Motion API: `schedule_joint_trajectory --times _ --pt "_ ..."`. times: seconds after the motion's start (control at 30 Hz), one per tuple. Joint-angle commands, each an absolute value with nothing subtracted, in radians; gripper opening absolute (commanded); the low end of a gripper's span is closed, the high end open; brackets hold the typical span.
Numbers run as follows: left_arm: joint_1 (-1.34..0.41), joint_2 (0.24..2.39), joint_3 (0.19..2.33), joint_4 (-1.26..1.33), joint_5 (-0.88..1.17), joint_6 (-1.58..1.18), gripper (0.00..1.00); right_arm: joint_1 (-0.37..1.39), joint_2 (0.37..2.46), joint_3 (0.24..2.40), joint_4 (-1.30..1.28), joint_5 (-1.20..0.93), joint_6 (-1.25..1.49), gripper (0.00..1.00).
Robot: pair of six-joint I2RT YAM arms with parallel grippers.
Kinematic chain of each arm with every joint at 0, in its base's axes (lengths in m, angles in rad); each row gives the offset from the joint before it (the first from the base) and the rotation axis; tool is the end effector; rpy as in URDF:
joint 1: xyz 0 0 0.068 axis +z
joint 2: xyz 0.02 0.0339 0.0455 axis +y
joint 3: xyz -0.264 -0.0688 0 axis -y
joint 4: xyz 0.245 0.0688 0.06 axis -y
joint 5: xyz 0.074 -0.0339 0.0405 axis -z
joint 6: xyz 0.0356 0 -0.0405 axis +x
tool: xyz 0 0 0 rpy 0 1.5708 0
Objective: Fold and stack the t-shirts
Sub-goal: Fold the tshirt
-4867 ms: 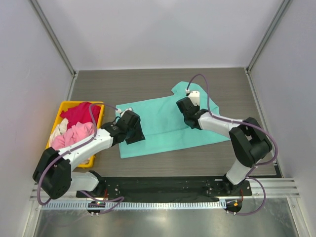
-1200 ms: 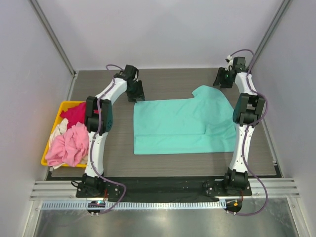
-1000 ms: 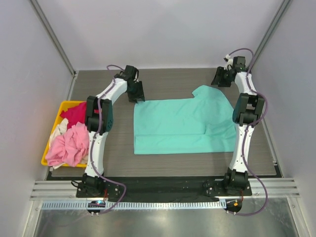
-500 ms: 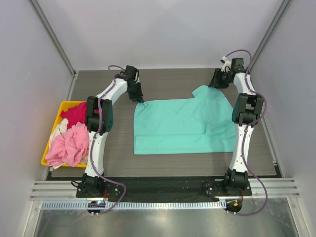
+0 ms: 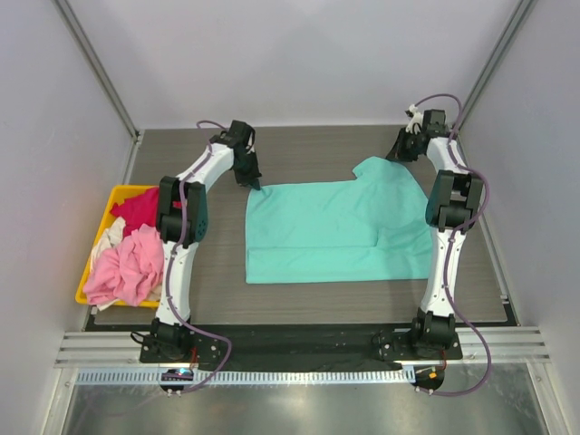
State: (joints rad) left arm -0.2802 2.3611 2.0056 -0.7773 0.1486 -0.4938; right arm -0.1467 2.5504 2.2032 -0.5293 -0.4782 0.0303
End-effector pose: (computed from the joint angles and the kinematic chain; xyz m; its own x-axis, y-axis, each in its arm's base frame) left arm 0.4833 -0.1446 0.1713 -0.9246 -0.2217 -0.3099 -0.1185 0.9403 -0.3191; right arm 0.5540 -0.0653 0.1525 -0.7648 0.1402 -0.6288 -0.1384 0.9175 0.3729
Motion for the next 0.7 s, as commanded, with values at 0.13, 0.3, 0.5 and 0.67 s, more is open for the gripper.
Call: schedule_joint_trajectory --times 0.13,0.3,0.5,0.67 --pt "-0.279 2.296 2.046 -0.792 0.109 -0.503 0.00 -0.141 2.444 2.191 -0.482 -0.486 0.005 0.21" --pt "-0.261 2.355 2.115 -0.799 0.120 -0.506 0.00 -0.146 2.471 2.194 -0.538 -0.525 -0.057 0.47" --pt "-0.261 2.356 2.128 -0.788 0.110 -0.499 0.00 -0.146 2.503 2.207 -0.580 -0.569 -0.120 0.52" --pt "-0.259 2.353 2.123 -0.798 0.120 -0.482 0.00 -0.147 2.536 2.227 -0.610 -0.589 -0.153 0.45"
